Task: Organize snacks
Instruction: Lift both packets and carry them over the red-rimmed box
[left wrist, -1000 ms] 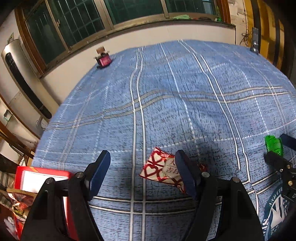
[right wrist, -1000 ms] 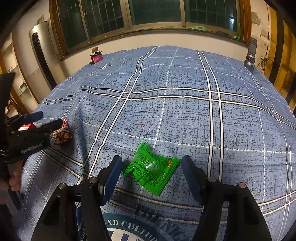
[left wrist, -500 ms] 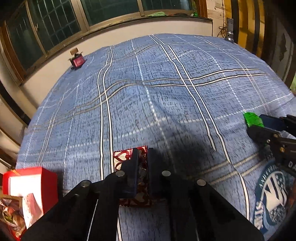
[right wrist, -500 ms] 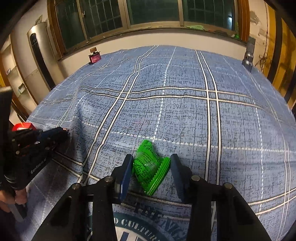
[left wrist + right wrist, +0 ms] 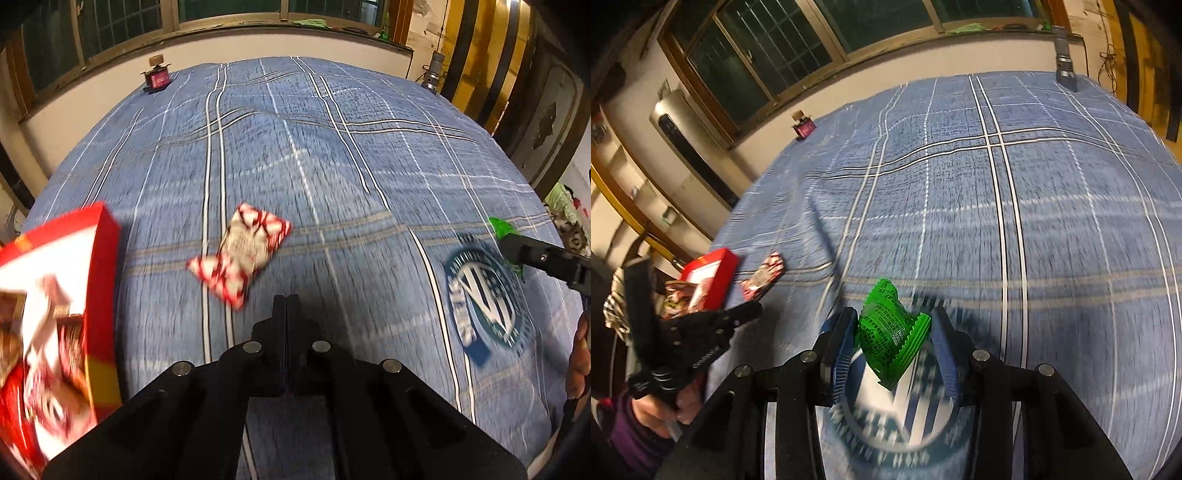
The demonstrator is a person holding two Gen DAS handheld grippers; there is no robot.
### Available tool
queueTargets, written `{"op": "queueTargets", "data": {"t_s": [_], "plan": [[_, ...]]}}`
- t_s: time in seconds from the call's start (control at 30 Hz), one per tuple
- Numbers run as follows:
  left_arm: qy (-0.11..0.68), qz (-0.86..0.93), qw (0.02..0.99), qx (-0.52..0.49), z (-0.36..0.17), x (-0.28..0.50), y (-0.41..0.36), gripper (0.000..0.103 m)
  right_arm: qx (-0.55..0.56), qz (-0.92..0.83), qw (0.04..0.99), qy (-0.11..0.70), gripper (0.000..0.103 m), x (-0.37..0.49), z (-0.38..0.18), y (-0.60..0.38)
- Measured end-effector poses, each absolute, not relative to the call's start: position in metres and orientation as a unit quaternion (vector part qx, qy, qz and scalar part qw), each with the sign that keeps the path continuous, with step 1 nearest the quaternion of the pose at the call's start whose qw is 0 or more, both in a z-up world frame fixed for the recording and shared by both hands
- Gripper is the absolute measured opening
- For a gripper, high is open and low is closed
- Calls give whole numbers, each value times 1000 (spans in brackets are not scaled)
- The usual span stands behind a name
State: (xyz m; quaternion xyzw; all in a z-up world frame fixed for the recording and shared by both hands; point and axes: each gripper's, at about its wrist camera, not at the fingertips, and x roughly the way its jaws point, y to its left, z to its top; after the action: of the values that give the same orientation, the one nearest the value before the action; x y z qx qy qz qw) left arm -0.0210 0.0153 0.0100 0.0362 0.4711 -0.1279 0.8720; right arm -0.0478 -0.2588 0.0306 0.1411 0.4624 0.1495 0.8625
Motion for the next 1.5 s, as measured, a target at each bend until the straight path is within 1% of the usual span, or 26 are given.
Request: {"op": "queueTargets", "data": {"t_s": [0.17, 0.27, 0.33, 0.37, 0.4, 0.43, 0.47, 0.5, 0.53, 0.63, 0.7, 0.73, 0.77, 0.8, 0.83, 0.87, 0.93, 1.13, 1.3, 1.5], "plan": [[447, -108, 887, 41, 31, -23, 20, 0, 137, 150, 868, 452, 42, -74, 38, -257], [451, -81, 887, 59, 33, -3, 20, 7, 144, 150, 867, 453, 42, -78, 34, -257], [471, -74, 875, 77, 22, 16, 21, 29, 154, 151, 863, 456, 42, -80, 28, -258], [482, -65, 870, 78, 14, 25, 21, 29, 157, 152, 862, 457, 42, -80, 27, -259], [480, -68, 872, 71, 12, 28, 21, 34, 159, 152, 862, 457, 42, -81, 25, -261], [475, -71, 874, 69, 11, 29, 21, 43, 160, 152, 861, 458, 42, -81, 23, -262], [474, -74, 874, 72, 10, 30, 18, 48, 163, 151, 860, 460, 42, -81, 21, -265], [479, -82, 871, 75, 7, 31, 14, 58, 164, 150, 859, 460, 42, -81, 19, -268], [485, -92, 867, 75, 4, 32, 10, 63, 165, 149, 859, 461, 42, -80, 18, -270], [478, -102, 869, 77, 1, 32, 5, 66, 169, 144, 859, 461, 42, -79, 15, -278], [481, -106, 868, 63, 1, 37, 8, 66, 173, 141, 859, 461, 42, -78, 13, -282], [484, -108, 867, 53, 1, 39, 10, 60, 176, 140, 858, 462, 42, -78, 11, -284], [480, -103, 870, 52, 2, 41, 11, 52, 179, 140, 857, 463, 43, -78, 9, -285], [474, -104, 872, 55, 4, 40, 10, 30, 181, 138, 856, 464, 42, -78, 7, -286], [473, -109, 873, 58, 4, 39, 8, 20, 183, 137, 856, 464, 42, -78, 7, -286], [472, -108, 873, 67, 4, 36, 6, 20, 185, 138, 856, 463, 42, -78, 7, -286], [469, -106, 874, 74, 4, 34, 4, 14, 184, 138, 857, 460, 42, -78, 9, -285], [461, -108, 879, 50, 11, 13, 7, 14, 175, 137, 865, 450, 42, -91, 20, -281], [421, -111, 898, 66, 38, -27, 2, 14, 167, 146, 867, 446, 42, -103, 29, -265], [358, -61, 926, 102, 70, -72, 17, 14, 148, 168, 868, 443, 42, -112, 41, -227]]}}
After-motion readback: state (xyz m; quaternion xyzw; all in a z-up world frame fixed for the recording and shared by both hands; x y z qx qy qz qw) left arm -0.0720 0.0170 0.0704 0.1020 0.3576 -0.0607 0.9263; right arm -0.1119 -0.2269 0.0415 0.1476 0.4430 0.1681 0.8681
